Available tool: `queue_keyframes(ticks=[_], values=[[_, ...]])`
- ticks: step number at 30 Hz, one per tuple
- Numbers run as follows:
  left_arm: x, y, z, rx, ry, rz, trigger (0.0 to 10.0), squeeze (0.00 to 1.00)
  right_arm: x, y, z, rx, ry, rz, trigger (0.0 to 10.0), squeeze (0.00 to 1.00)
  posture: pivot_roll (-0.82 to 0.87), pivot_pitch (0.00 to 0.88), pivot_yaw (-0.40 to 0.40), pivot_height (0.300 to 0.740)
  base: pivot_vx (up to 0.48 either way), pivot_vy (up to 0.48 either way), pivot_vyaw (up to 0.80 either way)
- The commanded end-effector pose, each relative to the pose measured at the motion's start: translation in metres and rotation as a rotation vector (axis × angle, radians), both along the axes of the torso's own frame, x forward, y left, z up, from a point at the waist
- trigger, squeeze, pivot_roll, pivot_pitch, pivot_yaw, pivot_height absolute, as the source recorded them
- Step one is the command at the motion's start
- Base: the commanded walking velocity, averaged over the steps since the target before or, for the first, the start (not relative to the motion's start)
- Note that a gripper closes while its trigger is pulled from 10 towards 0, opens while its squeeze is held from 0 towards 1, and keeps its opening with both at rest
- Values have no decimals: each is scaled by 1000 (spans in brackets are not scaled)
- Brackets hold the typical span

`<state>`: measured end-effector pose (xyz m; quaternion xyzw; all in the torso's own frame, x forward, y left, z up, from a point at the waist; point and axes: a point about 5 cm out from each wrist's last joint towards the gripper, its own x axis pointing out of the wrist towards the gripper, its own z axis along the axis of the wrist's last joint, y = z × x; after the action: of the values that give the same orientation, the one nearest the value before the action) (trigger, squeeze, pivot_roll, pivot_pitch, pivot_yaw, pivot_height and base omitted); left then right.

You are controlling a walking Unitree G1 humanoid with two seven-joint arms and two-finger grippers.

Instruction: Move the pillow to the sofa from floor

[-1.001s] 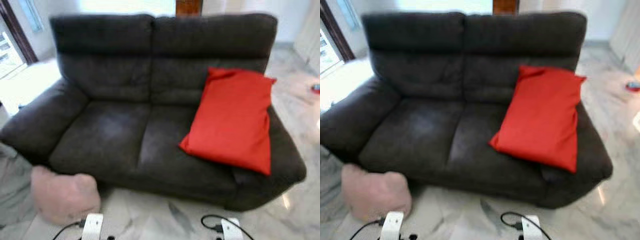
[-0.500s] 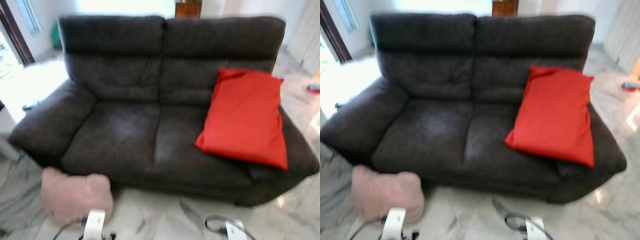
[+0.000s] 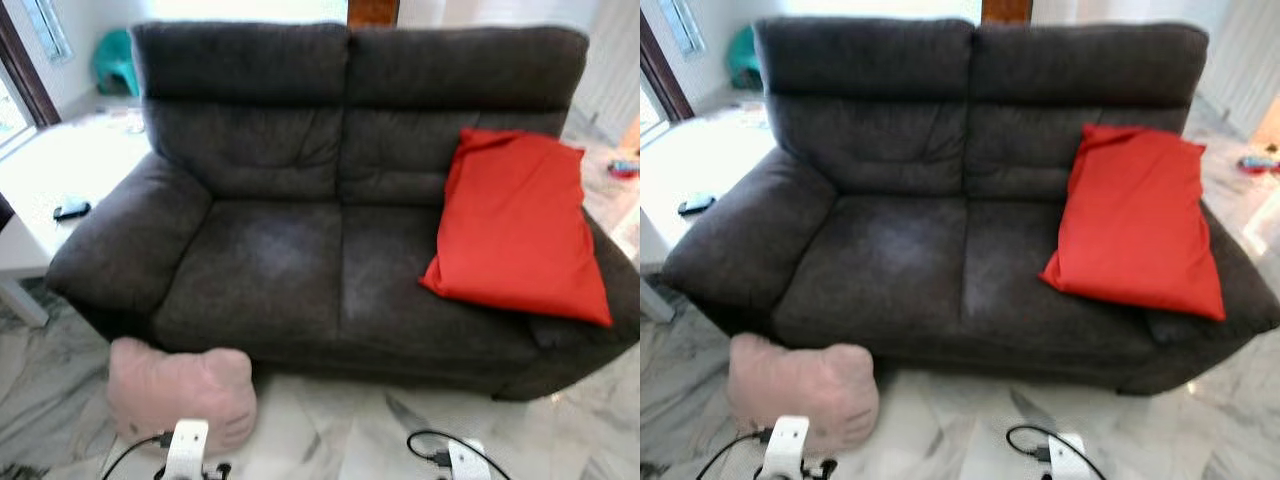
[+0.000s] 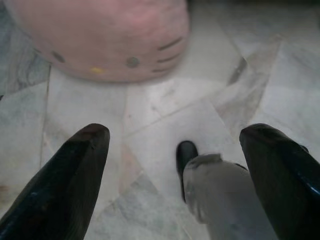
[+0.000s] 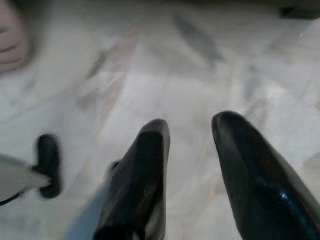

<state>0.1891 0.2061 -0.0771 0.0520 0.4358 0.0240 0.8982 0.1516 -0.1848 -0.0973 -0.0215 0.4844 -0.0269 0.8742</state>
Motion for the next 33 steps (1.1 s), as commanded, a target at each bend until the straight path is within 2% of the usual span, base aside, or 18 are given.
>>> queue_keyframes(ticks=[1, 33], values=[[-1, 4, 0, 7, 4, 8, 10000, 0, 3, 0, 1, 3, -9, -4, 10000, 0, -3, 0, -16, 740, 0, 390, 0], [-3, 3, -1, 8, 6, -1, 10000, 0, 1, 2, 1, 13, -11, 9, 10000, 0, 4, 0, -22, 740, 0, 390, 0]])
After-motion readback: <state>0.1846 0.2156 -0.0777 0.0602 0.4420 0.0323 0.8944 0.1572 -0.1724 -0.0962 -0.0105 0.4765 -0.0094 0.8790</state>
